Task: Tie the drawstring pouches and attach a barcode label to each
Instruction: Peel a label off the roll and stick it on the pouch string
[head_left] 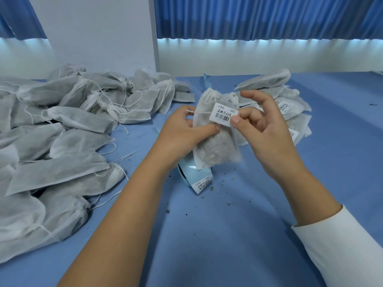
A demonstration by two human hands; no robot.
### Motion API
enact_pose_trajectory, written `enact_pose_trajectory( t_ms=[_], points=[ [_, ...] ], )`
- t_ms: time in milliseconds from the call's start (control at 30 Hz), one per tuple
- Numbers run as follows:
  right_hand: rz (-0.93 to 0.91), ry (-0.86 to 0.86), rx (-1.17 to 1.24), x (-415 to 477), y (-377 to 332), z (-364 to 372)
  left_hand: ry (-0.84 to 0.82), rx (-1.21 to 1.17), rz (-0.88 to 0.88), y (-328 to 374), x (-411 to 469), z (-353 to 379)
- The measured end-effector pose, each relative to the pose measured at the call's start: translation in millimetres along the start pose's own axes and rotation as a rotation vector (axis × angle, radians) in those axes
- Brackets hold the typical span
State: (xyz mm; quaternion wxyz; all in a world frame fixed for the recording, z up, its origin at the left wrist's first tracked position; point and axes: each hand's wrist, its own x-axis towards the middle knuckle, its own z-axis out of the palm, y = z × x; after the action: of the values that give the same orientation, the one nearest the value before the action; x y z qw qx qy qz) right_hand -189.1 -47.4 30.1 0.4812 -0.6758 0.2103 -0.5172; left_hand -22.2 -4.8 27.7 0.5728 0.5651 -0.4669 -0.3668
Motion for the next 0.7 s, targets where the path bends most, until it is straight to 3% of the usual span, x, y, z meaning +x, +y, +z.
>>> enact_pose_trajectory(
  t_ms=[500, 700],
  points=[
    [0.021, 0.095, -0.117, 0.1, 3.3, -0.1, -0.175, 0.13, 0.04, 4.5, -7.2, 0.9],
    [0.002, 0.133, -0.177, -1.8, 3.9, 4.2, -0.038, 0.155, 0.071, 9.4, -8.9, 10.3]
  ],
)
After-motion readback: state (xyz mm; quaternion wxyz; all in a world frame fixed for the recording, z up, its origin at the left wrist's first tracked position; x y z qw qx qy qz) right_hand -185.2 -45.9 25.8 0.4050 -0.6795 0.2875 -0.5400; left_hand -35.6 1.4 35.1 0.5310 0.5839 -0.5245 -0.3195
